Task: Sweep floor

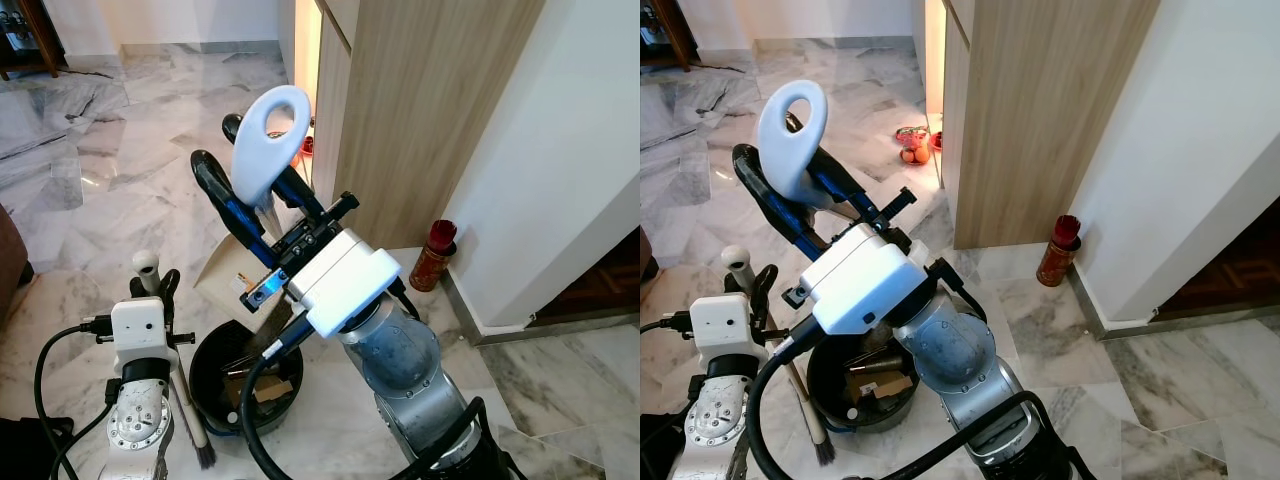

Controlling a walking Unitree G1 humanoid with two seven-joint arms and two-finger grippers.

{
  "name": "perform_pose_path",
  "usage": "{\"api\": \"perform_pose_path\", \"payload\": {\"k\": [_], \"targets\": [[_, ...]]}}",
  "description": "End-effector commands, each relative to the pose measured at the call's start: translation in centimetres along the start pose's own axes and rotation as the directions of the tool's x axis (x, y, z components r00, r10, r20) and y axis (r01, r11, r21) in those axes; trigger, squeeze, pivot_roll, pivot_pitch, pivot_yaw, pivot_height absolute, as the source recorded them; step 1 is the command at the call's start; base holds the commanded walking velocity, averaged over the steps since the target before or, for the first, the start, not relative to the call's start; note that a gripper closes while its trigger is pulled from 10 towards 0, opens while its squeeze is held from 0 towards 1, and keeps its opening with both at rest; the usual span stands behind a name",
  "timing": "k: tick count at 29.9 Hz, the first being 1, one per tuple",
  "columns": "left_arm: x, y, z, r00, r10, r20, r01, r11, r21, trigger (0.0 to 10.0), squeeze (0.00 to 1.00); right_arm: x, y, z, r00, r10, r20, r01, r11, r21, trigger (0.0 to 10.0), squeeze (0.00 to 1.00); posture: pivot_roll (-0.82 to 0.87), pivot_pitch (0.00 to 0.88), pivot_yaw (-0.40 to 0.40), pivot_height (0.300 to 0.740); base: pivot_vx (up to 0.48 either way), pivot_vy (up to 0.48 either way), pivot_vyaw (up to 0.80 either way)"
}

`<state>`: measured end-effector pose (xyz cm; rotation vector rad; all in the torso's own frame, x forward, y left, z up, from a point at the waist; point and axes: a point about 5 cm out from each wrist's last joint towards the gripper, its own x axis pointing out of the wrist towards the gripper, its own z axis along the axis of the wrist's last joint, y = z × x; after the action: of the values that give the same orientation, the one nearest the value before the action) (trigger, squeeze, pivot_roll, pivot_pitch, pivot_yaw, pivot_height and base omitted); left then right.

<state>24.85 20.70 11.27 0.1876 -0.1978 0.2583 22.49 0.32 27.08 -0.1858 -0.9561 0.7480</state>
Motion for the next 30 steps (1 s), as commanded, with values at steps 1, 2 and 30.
{"api": "perform_pose_path", "payload": {"k": [1, 2, 30], "targets": [[0.1, 0.0, 0.9, 0.998, 0.006, 0.06, -0.006, 1.0, -0.001, 10.0, 0.0, 0.4, -0.2, 1.8, 0.995, 0.007, 0.098, -0.005, 1.0, -0.027, 10.0, 0.0, 0.18, 0.112, -0.056, 0.74, 0.0, 0.0, 0.0], [0.1, 0.0, 0.9, 0.998, 0.006, 0.06, -0.006, 1.0, -0.001, 10.0, 0.0, 0.4, -0.2, 1.8, 0.995, 0.006, 0.096, -0.003, 1.0, -0.024, 10.0, 0.0, 0.18, 0.112, -0.056, 0.74, 0.0, 0.0, 0.0], [0.0, 0.1, 0.9, 0.999, 0.0, 0.052, 0.0, 1.0, 0.002, 10.0, 0.0, -4.0, -8.8, -4.7, 0.893, -0.389, -0.225, 0.281, 0.874, -0.398, 10.0, 0.0, 0.17, 0.14, -0.048, 0.74, 0.0, 0.0, 0.0]]}}
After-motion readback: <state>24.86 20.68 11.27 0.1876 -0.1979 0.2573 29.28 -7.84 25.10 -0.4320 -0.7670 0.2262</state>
